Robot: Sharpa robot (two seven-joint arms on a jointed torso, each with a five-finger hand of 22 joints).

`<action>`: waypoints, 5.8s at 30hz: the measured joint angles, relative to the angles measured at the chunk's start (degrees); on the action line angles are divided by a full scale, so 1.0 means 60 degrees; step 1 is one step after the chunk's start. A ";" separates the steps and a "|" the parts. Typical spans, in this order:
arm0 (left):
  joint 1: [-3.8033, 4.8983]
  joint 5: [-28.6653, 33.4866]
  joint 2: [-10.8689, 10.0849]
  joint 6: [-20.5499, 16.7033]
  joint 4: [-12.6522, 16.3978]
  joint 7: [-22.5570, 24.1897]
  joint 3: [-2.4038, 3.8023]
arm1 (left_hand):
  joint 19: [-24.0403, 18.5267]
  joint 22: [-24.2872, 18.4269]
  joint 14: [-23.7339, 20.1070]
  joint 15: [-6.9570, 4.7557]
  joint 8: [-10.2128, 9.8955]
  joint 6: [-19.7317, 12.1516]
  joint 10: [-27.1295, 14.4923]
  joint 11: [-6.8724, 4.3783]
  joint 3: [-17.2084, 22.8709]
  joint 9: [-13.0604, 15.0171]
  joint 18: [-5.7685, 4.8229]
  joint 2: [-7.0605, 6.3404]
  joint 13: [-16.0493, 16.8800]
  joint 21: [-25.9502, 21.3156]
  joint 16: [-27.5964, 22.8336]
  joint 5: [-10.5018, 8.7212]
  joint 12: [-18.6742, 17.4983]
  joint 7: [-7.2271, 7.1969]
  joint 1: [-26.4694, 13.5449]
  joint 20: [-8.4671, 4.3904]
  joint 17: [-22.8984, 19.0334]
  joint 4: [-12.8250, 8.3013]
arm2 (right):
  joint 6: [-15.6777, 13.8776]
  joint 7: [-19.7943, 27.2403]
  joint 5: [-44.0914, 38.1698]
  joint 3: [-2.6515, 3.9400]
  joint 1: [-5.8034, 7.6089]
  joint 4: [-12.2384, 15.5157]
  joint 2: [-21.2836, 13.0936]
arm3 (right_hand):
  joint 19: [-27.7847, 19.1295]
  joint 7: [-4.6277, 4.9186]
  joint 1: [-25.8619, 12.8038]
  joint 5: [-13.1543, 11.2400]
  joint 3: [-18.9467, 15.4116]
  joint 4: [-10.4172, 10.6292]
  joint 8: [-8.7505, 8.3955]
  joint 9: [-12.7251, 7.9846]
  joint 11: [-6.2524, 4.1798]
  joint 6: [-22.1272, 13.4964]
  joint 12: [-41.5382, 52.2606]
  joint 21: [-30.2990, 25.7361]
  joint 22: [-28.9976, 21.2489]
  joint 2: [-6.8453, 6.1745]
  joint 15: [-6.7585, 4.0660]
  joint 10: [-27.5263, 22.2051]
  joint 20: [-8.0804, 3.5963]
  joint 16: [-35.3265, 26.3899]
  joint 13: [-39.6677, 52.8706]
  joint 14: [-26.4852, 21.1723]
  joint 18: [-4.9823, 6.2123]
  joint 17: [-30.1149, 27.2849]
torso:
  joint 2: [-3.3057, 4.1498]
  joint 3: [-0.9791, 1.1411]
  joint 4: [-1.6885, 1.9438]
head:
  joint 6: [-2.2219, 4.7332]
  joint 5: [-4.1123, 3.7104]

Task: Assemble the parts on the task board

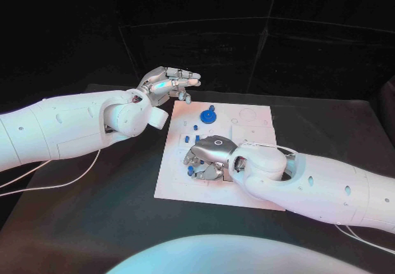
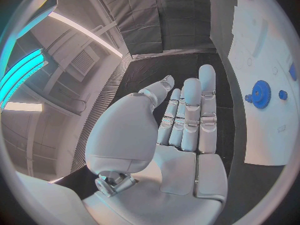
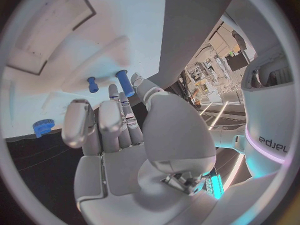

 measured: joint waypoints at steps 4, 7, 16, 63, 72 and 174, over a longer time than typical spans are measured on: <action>0.0000 0.0000 -0.0007 0.0006 0.0002 -0.0005 0.0000 | 0.0000 0.0000 0.0000 0.0000 0.0000 0.0000 0.0000 0.0000 0.0000 0.0000 0.0000 0.0000 0.0000 0.0000 0.0000 0.0000 0.0000 0.0000 0.0000 0.0000 0.0000 0.0000 | -0.0208 -0.0026 -0.0004 -0.0002 -0.0008 0.0024 -0.0043 | -0.0047 -0.0054 -0.0011 0.0000 -0.0324 0.0094 0.0000 0.0000 -0.0042 -0.0425 0.0116 0.0000 -0.0043 -0.0011 0.0000 -0.0053 -0.0047 -0.0035 0.0019 0.0000 -0.0001 -0.0047 | 0.0000 0.0001 -0.0003 | -0.0001 -0.0009; 0.0000 0.0000 -0.0011 0.0011 0.0005 -0.0010 0.0000 | 0.0000 0.0001 0.0000 0.0000 0.0000 0.0000 0.0000 0.0000 0.0000 0.0000 0.0000 0.0000 0.0000 0.0000 0.0000 0.0000 0.0000 0.0000 0.0000 0.0000 0.0001 0.0000 | -0.0526 -0.0029 -0.0006 -0.0002 -0.0027 0.0111 -0.0132 | -0.0047 -0.0054 -0.0011 0.0000 -0.0430 0.0123 0.0000 0.0009 -0.0042 -0.0425 0.0199 0.0000 -0.0037 -0.0012 0.0000 -0.0052 -0.0047 -0.0035 0.0034 0.0000 0.0000 -0.0035 | 0.0000 0.0001 -0.0003 | 0.0004 -0.0017; 0.0000 0.0000 -0.0039 0.0029 0.0000 -0.0022 -0.0001 | 0.0000 0.0002 0.0000 0.0000 0.0000 0.0000 0.0000 0.0000 0.0000 0.0000 0.0001 0.0000 0.0000 0.0000 0.0000 0.0000 0.0000 0.0000 0.0000 0.0000 0.0001 0.0000 | -0.1747 -0.0028 0.0238 0.0021 -0.0059 0.1082 -0.1254 | 0.0357 -0.0113 0.0109 0.0370 -0.0816 0.0349 0.0251 0.0145 -0.0175 0.0273 0.0835 0.0353 0.0557 0.0000 -0.0003 0.0792 -0.0135 0.0498 0.0218 -0.0002 -0.0005 0.0715 | -0.0015 0.0005 -0.0022 | 0.0081 -0.0147; -0.0004 0.0001 -0.0205 0.0065 0.0083 -0.0035 -0.0029 | 0.0000 -0.0012 0.0000 0.0000 0.0039 0.0000 0.0000 0.0000 0.0000 0.0000 0.0000 0.0000 0.0000 -0.0038 0.0000 0.0000 0.0000 0.0000 0.0000 0.0000 -0.0015 0.0000 | -0.1014 -0.3438 0.2453 0.0228 -0.0298 0.1996 -0.4348 | 0.1033 -0.0590 -0.1056 0.1408 -0.4589 0.2832 0.2322 0.1398 -0.0726 0.0950 0.7816 0.1118 0.0605 0.0150 -0.0484 0.1181 -0.0508 0.1674 0.7742 -0.0001 -0.0300 0.2513 | -0.0116 -0.0061 -0.0192 | 0.0266 -0.1060; -0.0004 0.0001 -0.0227 0.0067 0.0085 -0.0036 -0.0031 | 0.0000 -0.0011 0.0000 0.0000 0.0039 0.0000 0.0000 0.0000 0.0000 0.0000 -0.0001 0.0000 0.0000 -0.0038 0.0000 0.0000 0.0000 0.0000 0.0000 0.0000 -0.0015 0.0000 | -0.0750 -0.3571 0.2143 0.0225 -0.0416 0.1850 -0.4216 | 0.1033 -0.0617 -0.1121 0.1408 -0.4614 0.2857 0.2388 0.1470 -0.0725 0.0923 0.7945 0.1118 0.0604 0.0170 -0.0484 0.1251 -0.0508 0.1713 0.7918 -0.0001 -0.0300 0.2530 | -0.0116 -0.0060 -0.0180 | 0.0245 -0.1047; 0.0002 0.0002 -0.0266 0.0230 0.0138 -0.0204 -0.0052 | 0.0000 -0.0031 0.0000 0.0000 0.0039 0.0000 -0.0068 -0.0001 0.0000 0.0000 0.0000 0.0000 0.0000 -0.0038 0.0000 0.0000 0.0040 0.0000 0.0000 0.0000 -0.0042 0.0000 | -0.3048 -0.3260 0.3591 0.0239 -0.0622 0.2577 -0.4363 | 0.0835 -0.0639 -0.0355 0.1056 -0.4642 0.2515 0.2092 0.3054 -0.0784 0.0588 0.6624 0.0821 0.0601 0.0789 -0.0596 0.1213 -0.0622 0.1494 0.7781 0.0018 -0.0298 0.2424 | -0.0126 -0.0053 -0.0211 | 0.0244 -0.0963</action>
